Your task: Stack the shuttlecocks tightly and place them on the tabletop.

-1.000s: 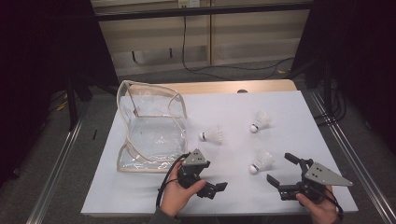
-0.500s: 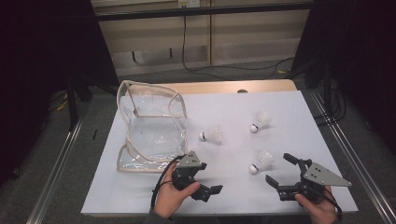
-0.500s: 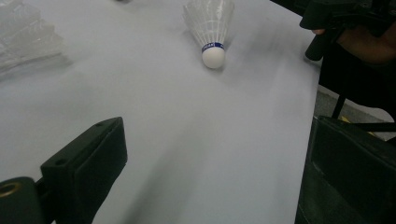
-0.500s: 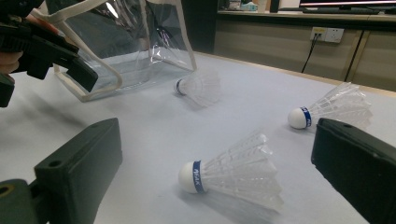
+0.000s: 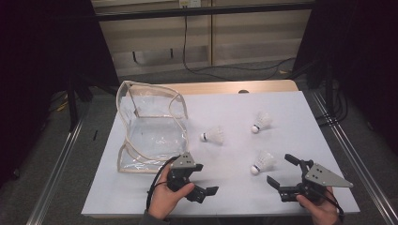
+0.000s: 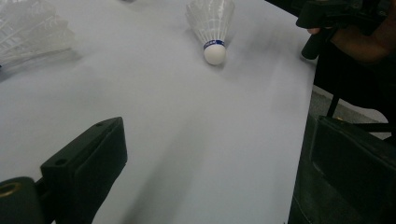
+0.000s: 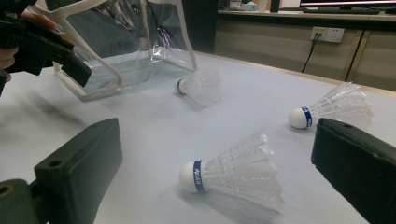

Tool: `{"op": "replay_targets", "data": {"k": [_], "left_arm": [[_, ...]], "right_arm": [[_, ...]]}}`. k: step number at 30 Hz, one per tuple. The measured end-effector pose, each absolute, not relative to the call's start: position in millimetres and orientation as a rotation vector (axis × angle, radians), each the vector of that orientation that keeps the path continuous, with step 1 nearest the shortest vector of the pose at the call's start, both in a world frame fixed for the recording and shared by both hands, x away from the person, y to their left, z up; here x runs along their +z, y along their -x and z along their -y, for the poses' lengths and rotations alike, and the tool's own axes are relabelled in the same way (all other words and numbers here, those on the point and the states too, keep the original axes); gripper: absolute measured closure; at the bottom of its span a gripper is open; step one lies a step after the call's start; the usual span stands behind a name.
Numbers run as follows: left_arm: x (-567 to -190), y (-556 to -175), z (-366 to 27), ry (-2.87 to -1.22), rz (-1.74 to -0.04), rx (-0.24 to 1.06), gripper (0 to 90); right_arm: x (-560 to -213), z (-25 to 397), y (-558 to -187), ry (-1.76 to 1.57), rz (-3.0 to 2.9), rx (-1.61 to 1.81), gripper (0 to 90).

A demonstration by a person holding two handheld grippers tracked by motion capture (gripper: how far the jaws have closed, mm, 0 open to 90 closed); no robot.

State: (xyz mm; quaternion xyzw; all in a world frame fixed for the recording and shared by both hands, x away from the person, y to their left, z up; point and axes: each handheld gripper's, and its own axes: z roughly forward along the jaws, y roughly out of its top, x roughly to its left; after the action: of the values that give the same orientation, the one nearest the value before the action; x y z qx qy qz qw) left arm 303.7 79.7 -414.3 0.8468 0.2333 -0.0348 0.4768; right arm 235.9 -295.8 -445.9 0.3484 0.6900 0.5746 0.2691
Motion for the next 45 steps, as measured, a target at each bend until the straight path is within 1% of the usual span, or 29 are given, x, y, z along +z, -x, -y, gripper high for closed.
{"op": "replay_targets", "data": {"k": [15,30,45], "left_arm": [[-410,-301,-101,-2.047,-0.596,-0.046,4.1],[-408,-298,-119,-2.039,-0.585,-0.014,4.0],[-408,-296,-135,-2.026,-0.593,0.025,4.0]], "right_arm": [[-446,295,-237,-0.939,-1.861,1.55,1.5],[-446,295,-237,-0.936,-1.865,1.55,1.5],[-441,303,-243,-0.963,-1.843,1.527,1.3]]}}
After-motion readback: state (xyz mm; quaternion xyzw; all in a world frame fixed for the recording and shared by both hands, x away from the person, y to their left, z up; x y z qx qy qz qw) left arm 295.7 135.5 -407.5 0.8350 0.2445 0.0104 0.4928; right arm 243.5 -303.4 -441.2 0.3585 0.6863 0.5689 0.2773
